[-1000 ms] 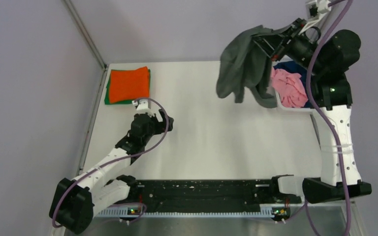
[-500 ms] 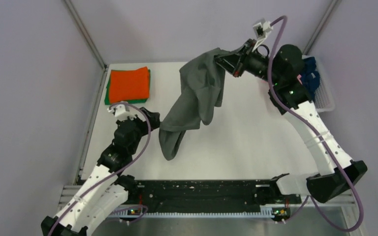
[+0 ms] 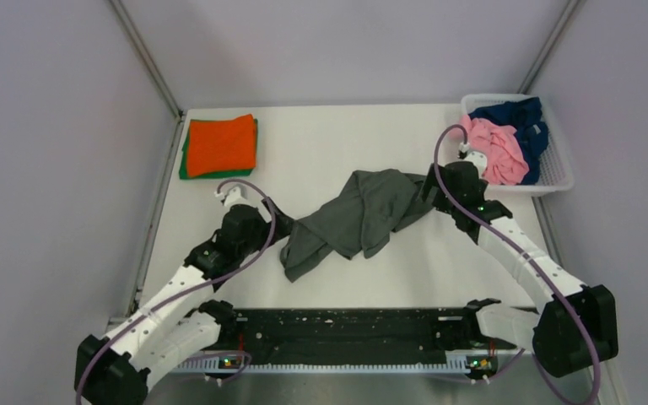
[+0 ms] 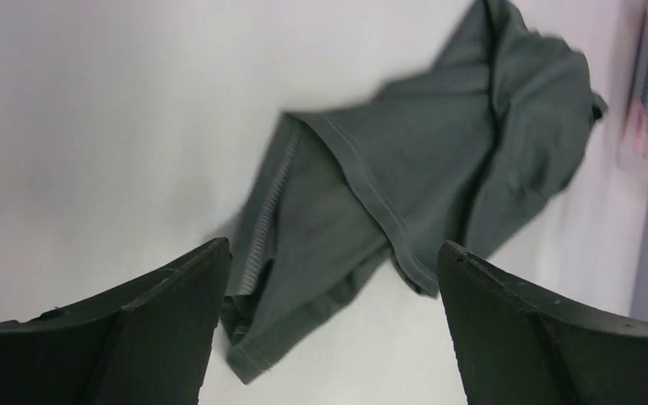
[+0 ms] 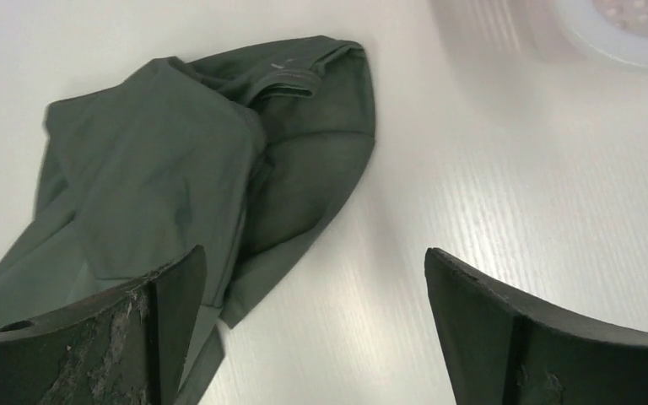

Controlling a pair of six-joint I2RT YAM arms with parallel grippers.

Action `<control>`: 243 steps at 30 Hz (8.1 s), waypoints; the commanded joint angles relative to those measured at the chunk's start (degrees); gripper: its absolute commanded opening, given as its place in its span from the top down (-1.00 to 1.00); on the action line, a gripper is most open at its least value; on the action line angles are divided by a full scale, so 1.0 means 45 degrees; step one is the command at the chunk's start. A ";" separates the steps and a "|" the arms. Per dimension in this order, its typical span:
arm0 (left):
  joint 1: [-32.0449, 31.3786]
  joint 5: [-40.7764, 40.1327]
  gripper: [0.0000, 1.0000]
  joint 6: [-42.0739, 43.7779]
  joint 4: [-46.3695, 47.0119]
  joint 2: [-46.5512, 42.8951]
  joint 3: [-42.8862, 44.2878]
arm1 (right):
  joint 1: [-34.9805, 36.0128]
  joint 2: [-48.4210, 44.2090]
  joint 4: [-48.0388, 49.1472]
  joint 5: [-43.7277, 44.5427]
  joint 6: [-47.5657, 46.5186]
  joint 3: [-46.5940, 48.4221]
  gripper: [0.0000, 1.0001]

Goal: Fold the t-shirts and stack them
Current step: Move the tshirt to the center of the board, then flatten out the tshirt, then grab the side of the flattened tshirt closest away from the robot with both arms

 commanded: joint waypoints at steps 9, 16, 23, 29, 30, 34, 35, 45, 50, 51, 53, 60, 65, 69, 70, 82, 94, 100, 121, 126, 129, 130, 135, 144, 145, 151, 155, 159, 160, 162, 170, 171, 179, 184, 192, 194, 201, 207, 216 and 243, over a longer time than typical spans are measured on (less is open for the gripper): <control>-0.5608 0.1094 -0.73 -0.0007 0.3281 0.6571 0.2666 | 0.2933 -0.0824 0.2428 -0.4001 0.1968 -0.2341 -0.90; -0.6476 0.0765 -0.23 0.0670 0.2800 0.9690 0.4493 | 0.3270 -0.0593 0.2525 -0.4456 0.2094 -0.2586 -0.89; -0.6471 0.0606 -0.01 0.0593 0.2552 1.1220 0.4886 | 0.3256 -0.1252 0.1748 -0.3777 0.2073 -0.2528 -0.92; -0.6471 -0.0527 0.05 0.0361 0.2460 1.2293 0.5338 | 0.3300 -0.1112 0.1645 -0.3994 0.2180 -0.2576 -0.92; -0.6461 -0.0673 0.13 0.0308 0.2454 1.2454 0.5446 | 0.3373 -0.1066 0.1642 -0.4001 0.2188 -0.2585 -0.91; -0.6461 -0.1006 1.00 0.0242 0.2429 1.2626 0.5648 | 0.3950 -0.0476 0.1858 -0.3966 0.2381 -0.2640 -0.87; -0.6465 -0.1174 1.00 0.0218 0.2453 1.2505 0.5534 | 0.4232 -0.0244 0.2055 -0.3980 0.2467 -0.2639 -0.84; -0.6471 -0.2227 1.00 -0.0793 0.3010 1.0159 0.3220 | 0.6202 0.3030 0.5071 -0.3303 0.3166 -0.2179 -0.38; -0.6471 -0.2323 1.00 -0.1109 0.3456 0.9370 0.2501 | 0.6373 0.4253 0.5248 -0.2283 0.3536 -0.2161 -0.07; -0.6471 -0.2374 1.00 -0.1084 0.3445 0.9293 0.2474 | 0.6377 0.4336 0.5218 -0.2141 0.3505 -0.2157 0.15; -0.6471 -0.2547 1.00 -0.0999 0.3177 0.9140 0.2619 | 0.6398 0.4195 0.5307 -0.1990 0.3459 -0.2226 0.62; -0.6470 -0.3885 1.00 -0.0303 0.2356 0.7499 0.2972 | 0.6376 0.0789 0.3505 0.0631 0.2702 -0.2327 1.00; -0.6452 -0.5835 1.00 0.0568 0.1605 0.5742 0.3425 | 0.6135 -0.2047 0.1250 0.3658 0.1902 -0.1718 1.00; -0.6434 -0.7879 1.00 0.1617 0.1450 0.4343 0.3870 | 0.5233 -0.3475 0.0528 0.4755 0.0914 -0.0818 1.00; -0.6422 -0.8423 1.00 0.1835 0.1266 0.4019 0.4120 | 0.4962 -0.3768 0.0460 0.4910 0.0665 -0.0532 1.00; -0.6354 -1.0554 1.00 0.6965 0.2992 -0.1144 0.6343 | 0.4290 -0.5368 0.1199 0.4862 -0.2771 0.5052 1.00; -0.6350 -0.3558 1.00 0.8999 0.2759 -0.1782 1.1256 | 0.4288 -0.5166 0.0803 -0.1954 -0.3306 0.9970 1.00; -0.6349 -0.2801 1.00 0.9167 0.2170 -0.0953 1.2737 | 0.4291 -0.4867 0.0701 -0.2737 -0.3629 1.0979 1.00; 0.1151 -0.6946 1.00 0.5519 0.1413 1.1675 1.1488 | 0.1187 0.4635 0.5636 0.2668 -0.3543 0.5839 0.86; 0.2560 -0.5129 -0.08 0.3719 -0.3153 1.6985 1.7005 | 0.0202 0.9965 0.5078 0.0260 -0.3170 0.8969 -0.32; 0.2592 -0.4967 -0.82 0.3799 -0.3717 1.7900 1.8115 | 0.0205 1.1282 0.3702 -0.0358 -0.3106 1.0751 -0.97; 0.2592 -0.4826 -0.94 0.3853 -0.3445 1.7774 1.7903 | 0.0191 1.1287 0.3640 -0.0370 -0.3043 1.0836 -0.97; 0.2601 -0.3767 -0.98 0.3963 -0.1537 1.5632 1.5475 | 0.0178 0.9373 0.4694 -0.0168 -0.3032 0.8942 -0.97; 0.2572 0.0495 -0.98 0.4267 0.0657 1.4207 1.2669 | -0.0564 0.7871 0.5056 -0.2805 -0.1328 0.6081 -0.97; 0.2572 0.0808 -0.98 0.4241 0.0517 1.4343 1.2642 | -0.0721 0.8213 0.5091 -0.3273 -0.1075 0.6078 -0.97; 0.2592 0.2059 -0.97 0.3565 0.0867 1.5192 1.1690 | -0.1221 1.0277 0.5399 -0.4254 -0.0984 0.7257 -0.97; 0.2597 0.1784 -0.98 0.3274 0.0672 1.5619 1.1418 | -0.1302 1.1514 0.5647 -0.4707 -0.1450 0.8539 -0.97; 0.2635 0.0909 -0.97 0.3126 0.0207 1.5583 1.1201 | -0.1258 1.2756 0.5900 -0.6169 -0.1821 0.9913 -0.97; 0.2631 0.0835 -0.98 0.3142 0.0237 1.5497 1.1057 | -0.1171 1.3041 0.5778 -0.6423 -0.1974 1.0282 -0.97; 0.2631 0.0707 -0.97 0.3154 0.0245 1.5368 1.0817 | -0.0914 1.3523 0.5469 -0.6722 -0.2549 1.1030 -0.97; 0.2653 0.0555 -0.97 0.2973 0.0134 1.5147 1.0638 | -0.0234 1.4221 0.3638 -0.5346 -0.5115 1.2606 -0.97; 0.2651 0.0510 -0.98 0.2979 0.0125 1.5144 1.0652 | -0.0330 1.4176 0.3547 -0.5100 -0.5118 1.2601 -0.97; 0.2686 -0.0016 -0.98 0.3078 -0.0182 1.5059 1.0780 | -0.1434 1.3675 0.3956 -0.5246 -0.3194 1.1388 -0.98; 0.2887 -0.0010 -0.97 0.2983 -0.0269 1.5173 1.0793 | -0.2183 1.4136 0.3823 -0.5562 -0.1926 1.0906 -0.98; 0.3025 0.0189 -0.98 0.2893 -0.0249 1.5484 1.1031 | -0.3438 1.4396 0.3754 -0.5755 -0.0046 1.0444 -0.97; 0.3038 0.0213 -0.97 0.2864 -0.0252 1.5556 1.1172 | -0.3570 1.4525 0.3478 -0.5520 0.0128 1.0837 -0.97; 0.3041 0.0520 -0.97 0.2982 -0.0269 1.6510 1.2772 | -0.3586 1.6022 0.2557 -0.5631 0.0080 1.3507 -0.97; 0.3061 0.0438 -0.98 0.3267 -0.0724 1.7496 1.5008 | -0.3576 1.7003 0.2054 -0.5914 -0.0106 1.5568 -0.97; 0.2593 0.0190 -0.98 0.3297 -0.1111 1.3562 1.2932 | -0.2348 1.2885 0.0460 -0.5544 -0.3122 1.4882 -0.97; 0.1617 -0.0954 -0.08 -0.3432 -0.4181 0.1287 -0.0929 | -0.0438 -0.1997 0.1017 -0.1816 0.0546 -0.1734 -0.97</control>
